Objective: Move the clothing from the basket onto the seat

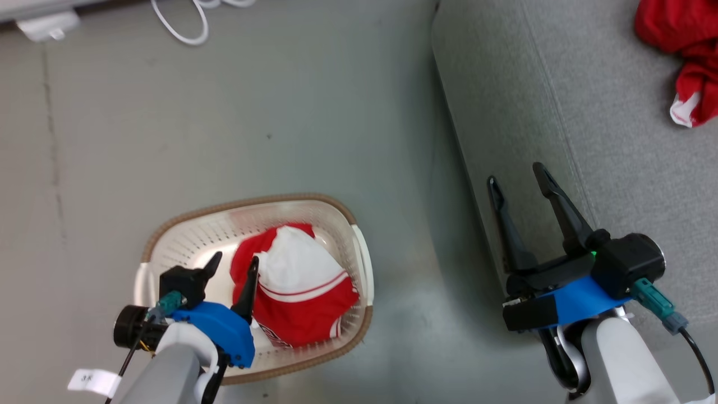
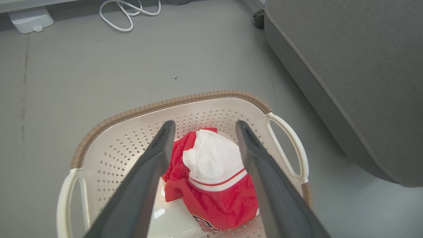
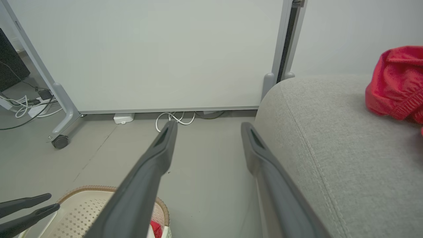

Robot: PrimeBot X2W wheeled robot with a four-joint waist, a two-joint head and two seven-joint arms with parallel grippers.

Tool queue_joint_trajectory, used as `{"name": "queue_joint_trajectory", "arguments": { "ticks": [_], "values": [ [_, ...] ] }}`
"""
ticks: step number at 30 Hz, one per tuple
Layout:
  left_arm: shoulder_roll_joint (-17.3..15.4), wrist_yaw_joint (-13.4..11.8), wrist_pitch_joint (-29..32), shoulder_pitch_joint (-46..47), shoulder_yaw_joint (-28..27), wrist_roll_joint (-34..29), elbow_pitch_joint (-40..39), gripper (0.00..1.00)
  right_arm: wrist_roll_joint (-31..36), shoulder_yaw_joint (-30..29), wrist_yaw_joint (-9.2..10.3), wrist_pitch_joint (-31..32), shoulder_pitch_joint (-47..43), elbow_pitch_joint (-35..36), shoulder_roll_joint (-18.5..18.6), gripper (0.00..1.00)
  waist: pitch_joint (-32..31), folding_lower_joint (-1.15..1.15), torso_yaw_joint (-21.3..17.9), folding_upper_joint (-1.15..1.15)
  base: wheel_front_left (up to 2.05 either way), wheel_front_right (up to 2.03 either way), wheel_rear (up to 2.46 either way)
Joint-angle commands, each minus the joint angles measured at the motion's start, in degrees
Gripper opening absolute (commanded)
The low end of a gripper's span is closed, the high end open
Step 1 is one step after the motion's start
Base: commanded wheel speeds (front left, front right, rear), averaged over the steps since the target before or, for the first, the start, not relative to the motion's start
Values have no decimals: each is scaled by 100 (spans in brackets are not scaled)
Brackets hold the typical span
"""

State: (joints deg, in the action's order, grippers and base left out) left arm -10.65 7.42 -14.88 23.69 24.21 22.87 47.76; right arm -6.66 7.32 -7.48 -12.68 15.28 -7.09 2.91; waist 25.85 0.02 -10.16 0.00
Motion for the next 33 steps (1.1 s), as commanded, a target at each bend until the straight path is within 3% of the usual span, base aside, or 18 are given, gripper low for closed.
{"name": "queue_joint_trajectory", "arguments": {
  "ticks": [1,16,33],
  "values": [
    [-69,4,31,343,74,69,267,100,-73,65,-3,-64,184,77,-2,100,727,-2,-373,0,0,0,0],
    [-284,4,291,1648,271,362,1529,100,-250,423,-3,-229,589,539,-3,100,2044,-2,-811,0,0,0,0],
    [-414,-200,653,2192,148,616,2349,100,-608,635,-3,-255,676,894,-3,100,2608,-2,-1219,0,0,0,0]
  ]
}}
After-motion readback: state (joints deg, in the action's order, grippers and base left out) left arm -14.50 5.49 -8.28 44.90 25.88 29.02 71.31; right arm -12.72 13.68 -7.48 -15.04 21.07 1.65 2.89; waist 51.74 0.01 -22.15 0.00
